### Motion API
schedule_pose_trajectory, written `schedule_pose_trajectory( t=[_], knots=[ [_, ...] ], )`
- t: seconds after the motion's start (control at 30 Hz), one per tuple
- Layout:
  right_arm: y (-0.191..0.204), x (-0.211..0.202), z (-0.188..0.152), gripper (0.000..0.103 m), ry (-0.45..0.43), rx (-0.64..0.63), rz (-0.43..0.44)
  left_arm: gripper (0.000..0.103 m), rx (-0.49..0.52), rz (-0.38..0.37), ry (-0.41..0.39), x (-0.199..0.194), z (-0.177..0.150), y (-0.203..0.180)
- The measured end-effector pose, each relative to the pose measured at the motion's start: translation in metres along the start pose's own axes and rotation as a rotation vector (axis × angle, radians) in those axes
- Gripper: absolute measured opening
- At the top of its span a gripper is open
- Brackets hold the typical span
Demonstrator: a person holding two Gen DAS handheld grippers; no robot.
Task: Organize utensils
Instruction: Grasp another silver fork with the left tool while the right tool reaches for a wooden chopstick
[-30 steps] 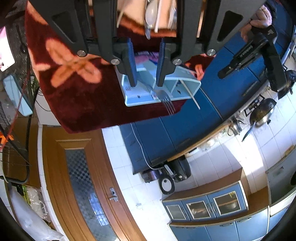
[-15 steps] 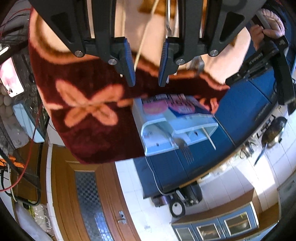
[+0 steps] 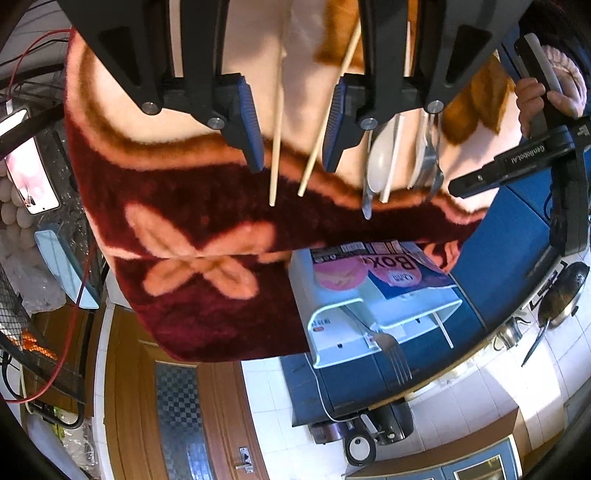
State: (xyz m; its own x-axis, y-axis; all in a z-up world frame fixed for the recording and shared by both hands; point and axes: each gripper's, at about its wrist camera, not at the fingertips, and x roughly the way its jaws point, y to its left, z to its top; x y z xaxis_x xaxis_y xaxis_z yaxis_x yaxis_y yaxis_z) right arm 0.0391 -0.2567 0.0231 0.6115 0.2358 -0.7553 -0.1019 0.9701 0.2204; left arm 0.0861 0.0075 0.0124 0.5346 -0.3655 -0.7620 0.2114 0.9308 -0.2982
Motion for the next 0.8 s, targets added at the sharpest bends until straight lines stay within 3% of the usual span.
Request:
schedule_pose_trajectory(
  t=[0.3, 0.37, 0.53, 0.63, 0.8],
  knots=[
    [-0.005, 0.011, -0.004, 0.036, 0.050, -0.016, -0.012, 0.030, -0.071, -0.067, 0.096, 0.023, -0.004, 0.009],
    [-0.006, 0.013, -0.003, 0.036, 0.059, -0.014, -0.011, 0.024, -0.087, -0.098, 0.093, 0.027, -0.003, 0.010],
    [-0.008, 0.019, -0.003, 0.036, 0.077, -0.012, -0.011, 0.020, -0.127, -0.156, 0.094, 0.034, 0.004, 0.013],
    [-0.009, 0.024, -0.003, 0.036, 0.093, -0.007, -0.001, 0.007, -0.150, -0.204, 0.110, 0.040, 0.007, 0.015],
    [-0.010, 0.032, -0.003, 0.036, 0.120, -0.001, 0.013, 0.005, -0.128, -0.219, 0.099, 0.040, 0.006, 0.010]
  ],
)
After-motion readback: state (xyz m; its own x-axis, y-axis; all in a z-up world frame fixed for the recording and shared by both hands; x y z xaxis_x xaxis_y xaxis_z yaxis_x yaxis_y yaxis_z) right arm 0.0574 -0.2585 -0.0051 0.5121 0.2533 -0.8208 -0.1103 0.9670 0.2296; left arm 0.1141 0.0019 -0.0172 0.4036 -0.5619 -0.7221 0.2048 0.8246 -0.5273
